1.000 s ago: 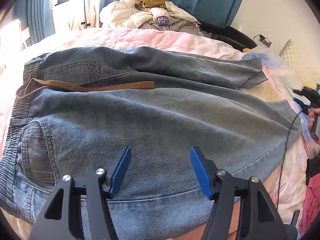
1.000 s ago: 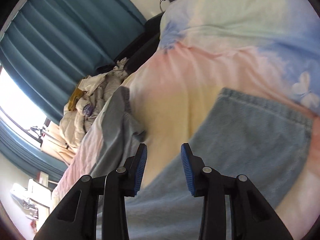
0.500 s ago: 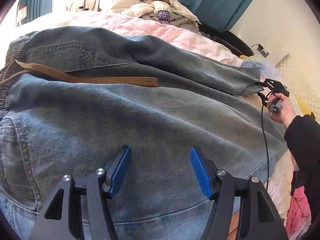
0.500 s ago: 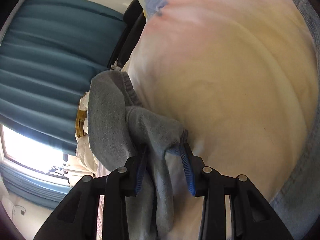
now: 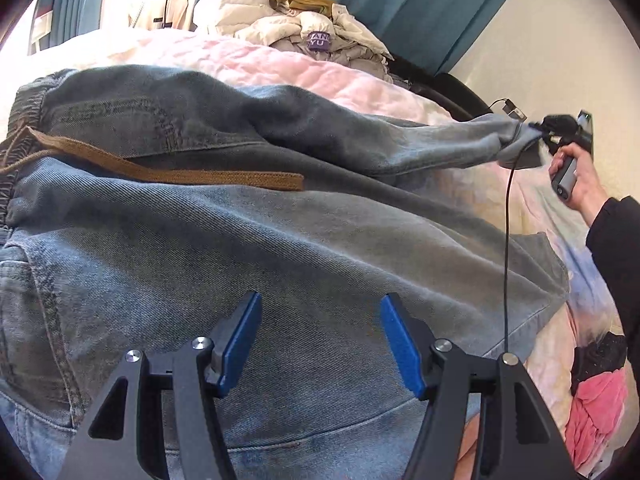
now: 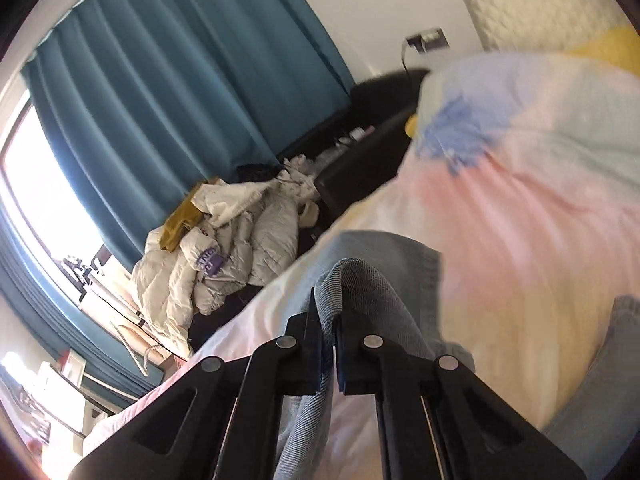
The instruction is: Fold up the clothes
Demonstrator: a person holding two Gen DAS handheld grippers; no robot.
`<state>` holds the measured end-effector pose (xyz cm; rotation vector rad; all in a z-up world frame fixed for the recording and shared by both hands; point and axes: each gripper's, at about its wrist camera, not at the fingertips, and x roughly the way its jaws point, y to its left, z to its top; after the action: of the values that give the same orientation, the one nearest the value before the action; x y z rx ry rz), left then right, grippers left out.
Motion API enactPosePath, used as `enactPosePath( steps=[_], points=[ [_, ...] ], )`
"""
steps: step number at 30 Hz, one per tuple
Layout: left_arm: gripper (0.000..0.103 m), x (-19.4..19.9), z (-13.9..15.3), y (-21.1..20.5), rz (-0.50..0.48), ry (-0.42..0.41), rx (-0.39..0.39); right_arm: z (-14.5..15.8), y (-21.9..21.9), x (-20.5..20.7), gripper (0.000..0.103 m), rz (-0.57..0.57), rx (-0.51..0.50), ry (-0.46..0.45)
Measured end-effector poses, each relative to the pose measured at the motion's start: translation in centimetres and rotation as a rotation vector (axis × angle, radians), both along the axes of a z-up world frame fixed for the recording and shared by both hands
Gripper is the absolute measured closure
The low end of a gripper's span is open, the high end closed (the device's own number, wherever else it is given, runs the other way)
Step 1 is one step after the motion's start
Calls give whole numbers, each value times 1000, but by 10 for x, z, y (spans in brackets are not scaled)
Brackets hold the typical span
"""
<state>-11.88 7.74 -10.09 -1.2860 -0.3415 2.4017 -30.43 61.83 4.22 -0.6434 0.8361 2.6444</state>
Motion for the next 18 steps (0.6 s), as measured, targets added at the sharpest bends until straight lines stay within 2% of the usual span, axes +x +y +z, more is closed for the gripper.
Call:
enactPosePath(
  steps=[3,5,7,11,14,15,17,18],
  points=[
    [40,5,4,-1,-4,9,10,26,-10,12,99,30,43,40],
    [40,9,5,-1,-6,14,12,16,0,29,99,7,16,17],
    [40,10,6,-1,-10,15,20,-8,12,41,99,-30,-31,-38],
    [40,12,6,0,-15,20,22,-88,39,76,99,-59,-230,-134],
    [40,9,3,5,-18,7,25,-133,54,103,98,-11,-404,-82],
    [40,8,2,6,-19,2,22,-141,56,108,94,18,-444,-61],
    [40,4,0,5,-18,-9,21,-148,57,117,86,59,-450,-61],
    [40,3,-2,6,-17,-16,22,-146,57,121,81,78,-410,-73]
  ],
)
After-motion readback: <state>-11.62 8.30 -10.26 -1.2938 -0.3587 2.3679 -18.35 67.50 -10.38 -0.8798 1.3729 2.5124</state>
